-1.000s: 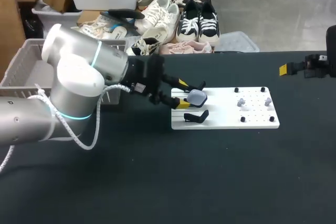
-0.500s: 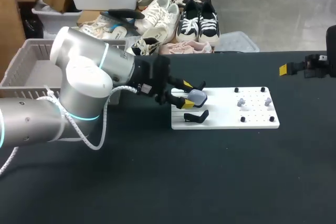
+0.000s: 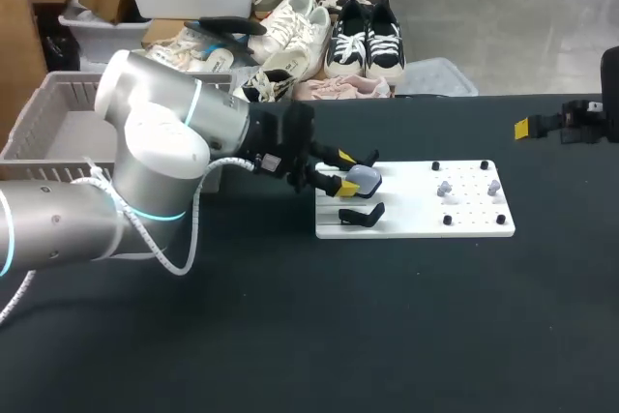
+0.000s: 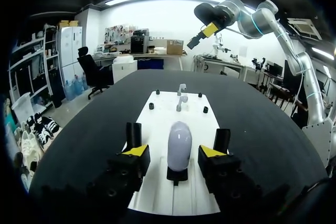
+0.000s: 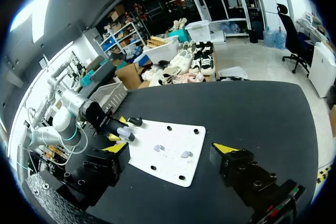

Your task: Pick up each earbud case from the left stands, insert the matching earbuds, close the lid, and place the case in the box.

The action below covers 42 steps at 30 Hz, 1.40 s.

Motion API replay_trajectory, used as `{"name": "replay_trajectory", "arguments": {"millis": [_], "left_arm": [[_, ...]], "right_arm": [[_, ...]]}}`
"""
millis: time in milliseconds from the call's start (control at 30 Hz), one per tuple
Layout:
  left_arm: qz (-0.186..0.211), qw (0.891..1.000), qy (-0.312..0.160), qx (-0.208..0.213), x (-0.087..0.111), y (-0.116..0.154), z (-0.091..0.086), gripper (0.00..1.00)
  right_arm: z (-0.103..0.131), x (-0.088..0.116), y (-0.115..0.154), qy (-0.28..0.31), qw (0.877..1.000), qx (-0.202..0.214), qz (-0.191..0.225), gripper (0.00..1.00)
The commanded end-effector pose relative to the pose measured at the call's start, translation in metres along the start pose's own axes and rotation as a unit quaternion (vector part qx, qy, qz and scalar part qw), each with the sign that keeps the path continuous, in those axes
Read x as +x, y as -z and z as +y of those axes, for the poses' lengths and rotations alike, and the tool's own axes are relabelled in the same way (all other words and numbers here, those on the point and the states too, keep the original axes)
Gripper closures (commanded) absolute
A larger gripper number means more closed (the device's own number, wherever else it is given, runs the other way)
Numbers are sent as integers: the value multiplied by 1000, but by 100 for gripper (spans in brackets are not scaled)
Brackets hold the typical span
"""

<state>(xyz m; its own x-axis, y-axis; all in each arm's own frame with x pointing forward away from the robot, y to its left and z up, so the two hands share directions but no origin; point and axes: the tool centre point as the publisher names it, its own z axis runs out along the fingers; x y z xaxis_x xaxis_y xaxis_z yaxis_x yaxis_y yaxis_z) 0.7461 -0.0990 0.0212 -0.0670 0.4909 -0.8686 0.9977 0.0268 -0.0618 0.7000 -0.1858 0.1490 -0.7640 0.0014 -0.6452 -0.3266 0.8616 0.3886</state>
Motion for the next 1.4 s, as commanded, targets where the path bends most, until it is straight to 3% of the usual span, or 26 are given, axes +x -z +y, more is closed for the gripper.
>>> {"name": "replay_trajectory", "arguments": {"millis": [33, 433, 667, 833, 1000, 1067, 1200, 1267, 1300, 1400], "left_arm": [[-1, 1000, -1, 3, 1, 0, 2, 39], [-1, 1000, -3, 9, 3, -1, 0, 38], [-3, 1000, -4, 12, 2, -3, -1, 43], [-3, 1000, -5, 15, 3, -5, -2, 39], [-2, 1000, -7, 14, 3, -7, -2, 43], [-2, 1000, -9, 13, 4, -7, -2, 55], [-3, 1000, -10, 10, 4, -7, -2, 68], [-4, 1000, -12, 10, 4, -7, -2, 95], [-4, 1000, -12, 10, 4, -7, -2, 100], [-5, 1000, -12, 9, 3, -5, -3, 100]], "right_arm": [[-1, -1, 0, 0, 1000, -1, 1, 0], [-1, -1, 0, 0, 1000, -1, 1, 0], [-1, -1, 0, 0, 1000, -1, 1, 0], [-1, -1, 0, 0, 1000, -1, 1, 0], [-1, -1, 0, 0, 1000, -1, 1, 0], [-1, -1, 0, 0, 1000, -1, 1, 0], [-1, -1, 0, 0, 1000, -1, 1, 0], [-1, -1, 0, 0, 1000, -1, 1, 0], [-1, -1, 0, 0, 1000, -1, 1, 0], [-1, -1, 0, 0, 1000, -1, 1, 0]]}}
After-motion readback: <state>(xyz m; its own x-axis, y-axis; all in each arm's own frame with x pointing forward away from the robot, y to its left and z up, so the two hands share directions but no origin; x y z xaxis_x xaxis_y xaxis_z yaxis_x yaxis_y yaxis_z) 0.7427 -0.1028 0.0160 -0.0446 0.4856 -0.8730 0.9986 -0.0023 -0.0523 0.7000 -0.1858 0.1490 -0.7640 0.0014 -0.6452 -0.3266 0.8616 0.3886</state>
